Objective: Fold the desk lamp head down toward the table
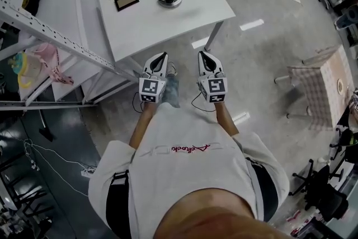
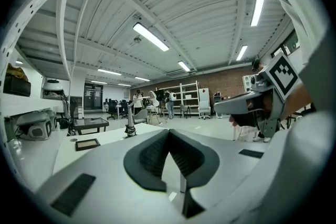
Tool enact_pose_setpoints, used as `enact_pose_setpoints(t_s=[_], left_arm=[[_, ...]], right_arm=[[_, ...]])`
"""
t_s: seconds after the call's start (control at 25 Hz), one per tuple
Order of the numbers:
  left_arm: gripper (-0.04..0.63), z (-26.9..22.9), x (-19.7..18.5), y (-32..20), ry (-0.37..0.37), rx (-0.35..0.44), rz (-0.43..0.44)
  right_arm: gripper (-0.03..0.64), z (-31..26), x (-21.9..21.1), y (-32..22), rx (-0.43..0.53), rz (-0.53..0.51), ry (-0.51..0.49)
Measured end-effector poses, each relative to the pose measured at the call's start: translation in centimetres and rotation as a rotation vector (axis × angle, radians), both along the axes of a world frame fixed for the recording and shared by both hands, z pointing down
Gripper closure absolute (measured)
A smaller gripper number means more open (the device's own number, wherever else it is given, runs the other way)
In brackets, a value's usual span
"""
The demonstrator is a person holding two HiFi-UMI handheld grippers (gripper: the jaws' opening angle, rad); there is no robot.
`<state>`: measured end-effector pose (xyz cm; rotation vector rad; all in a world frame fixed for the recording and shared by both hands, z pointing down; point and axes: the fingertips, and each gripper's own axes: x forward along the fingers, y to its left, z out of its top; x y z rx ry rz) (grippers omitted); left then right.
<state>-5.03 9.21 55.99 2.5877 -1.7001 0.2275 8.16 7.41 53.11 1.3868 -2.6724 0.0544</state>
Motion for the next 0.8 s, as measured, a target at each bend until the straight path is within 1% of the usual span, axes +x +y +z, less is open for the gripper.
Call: enact_pose_setpoints(t_s=[0.32, 0.6, 0.68, 0.8], left_arm=[[0.571, 0.2, -0.5, -3.5, 0.004, 0.002, 0.015], [0.571, 1.3, -2.3, -7.6, 0.004, -0.015, -0.008], [0.571, 2.0, -2.5, -8.9, 0.008, -0.032, -0.006], [0.571, 2.1, -2.3, -11.2, 0.016, -0.032, 0.01]], right_arm=[[0.591, 0.3, -0.7, -3.4, 0.0, 0.008, -0.004], [0.591, 1.1, -2.3, -7.5, -0.015, -0.008, 0.012], [0.591, 1.3, -2.6, -8.8, -0.019, -0.011, 0.015], [0.591, 1.2, -2.8, -11.0, -0.028, -0.006, 0.012]])
